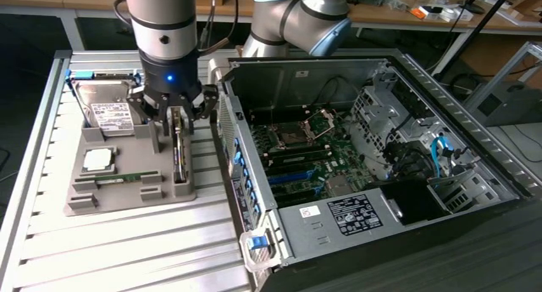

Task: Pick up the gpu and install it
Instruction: 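Pick up the gpu and move the gpu toward the slot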

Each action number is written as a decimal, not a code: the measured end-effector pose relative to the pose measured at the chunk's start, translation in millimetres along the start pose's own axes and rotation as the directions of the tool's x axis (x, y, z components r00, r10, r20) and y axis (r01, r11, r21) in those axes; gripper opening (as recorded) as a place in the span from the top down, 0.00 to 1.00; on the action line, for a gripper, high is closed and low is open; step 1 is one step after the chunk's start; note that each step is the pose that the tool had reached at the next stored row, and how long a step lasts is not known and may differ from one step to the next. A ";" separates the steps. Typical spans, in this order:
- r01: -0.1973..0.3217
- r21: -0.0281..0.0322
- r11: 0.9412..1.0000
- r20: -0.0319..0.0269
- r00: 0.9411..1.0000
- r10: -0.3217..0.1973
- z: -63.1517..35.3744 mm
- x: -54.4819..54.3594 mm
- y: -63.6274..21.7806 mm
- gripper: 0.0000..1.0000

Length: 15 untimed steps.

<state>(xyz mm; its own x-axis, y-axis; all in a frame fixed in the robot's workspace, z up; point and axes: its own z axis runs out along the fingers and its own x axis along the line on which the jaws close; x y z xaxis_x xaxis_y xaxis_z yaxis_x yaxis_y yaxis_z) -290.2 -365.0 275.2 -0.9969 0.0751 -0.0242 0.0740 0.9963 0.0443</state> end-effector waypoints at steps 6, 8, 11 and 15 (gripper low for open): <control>0.000 0.000 1.000 0.000 1.000 0.000 9.1 1.2 -0.4 0.52; 0.000 0.000 1.000 0.000 1.000 0.000 12.3 1.6 -0.5 0.52; 0.000 0.000 1.000 0.000 1.000 0.000 16.3 2.7 -0.6 0.52; 0.001 0.000 1.000 0.000 1.000 -0.001 20.9 4.2 -0.8 0.52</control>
<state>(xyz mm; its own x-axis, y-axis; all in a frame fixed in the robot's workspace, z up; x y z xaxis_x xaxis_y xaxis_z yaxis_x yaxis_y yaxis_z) -293.8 -364.6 254.2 -0.9969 0.0745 -0.0243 0.0734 0.9963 0.0443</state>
